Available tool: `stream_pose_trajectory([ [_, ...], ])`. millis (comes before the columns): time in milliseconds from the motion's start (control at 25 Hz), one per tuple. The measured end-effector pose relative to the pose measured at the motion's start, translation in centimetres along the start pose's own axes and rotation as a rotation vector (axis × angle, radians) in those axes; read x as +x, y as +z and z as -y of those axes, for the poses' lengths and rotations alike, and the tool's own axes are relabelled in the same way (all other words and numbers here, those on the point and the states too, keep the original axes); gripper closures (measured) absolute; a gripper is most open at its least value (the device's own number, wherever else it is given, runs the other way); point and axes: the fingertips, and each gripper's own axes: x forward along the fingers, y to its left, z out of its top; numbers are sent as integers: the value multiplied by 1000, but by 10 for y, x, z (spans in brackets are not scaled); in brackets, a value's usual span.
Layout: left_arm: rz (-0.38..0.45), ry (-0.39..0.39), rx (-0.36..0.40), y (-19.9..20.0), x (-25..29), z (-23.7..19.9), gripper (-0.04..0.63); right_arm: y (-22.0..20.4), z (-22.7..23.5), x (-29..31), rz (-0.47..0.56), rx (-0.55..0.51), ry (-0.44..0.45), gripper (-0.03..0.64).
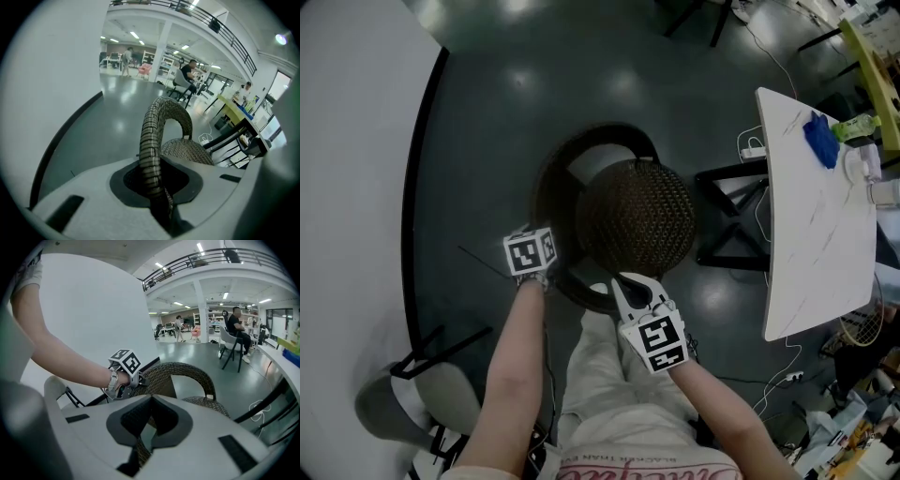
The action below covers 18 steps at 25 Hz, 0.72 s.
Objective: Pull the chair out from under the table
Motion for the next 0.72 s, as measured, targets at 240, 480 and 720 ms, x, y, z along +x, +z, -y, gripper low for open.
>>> stream_pose_trajectory([
  [240, -11, -11, 98, 1, -4, -2, 486, 1, -8, -8, -3, -41, -3, 614],
  [480, 100, -74, 77, 15, -50, 1, 356, 11, -11, -23, 9, -97, -14, 614],
  [720, 267, -160, 104, 26, -124, 49, 336, 48, -11, -51, 74, -201, 5, 614],
])
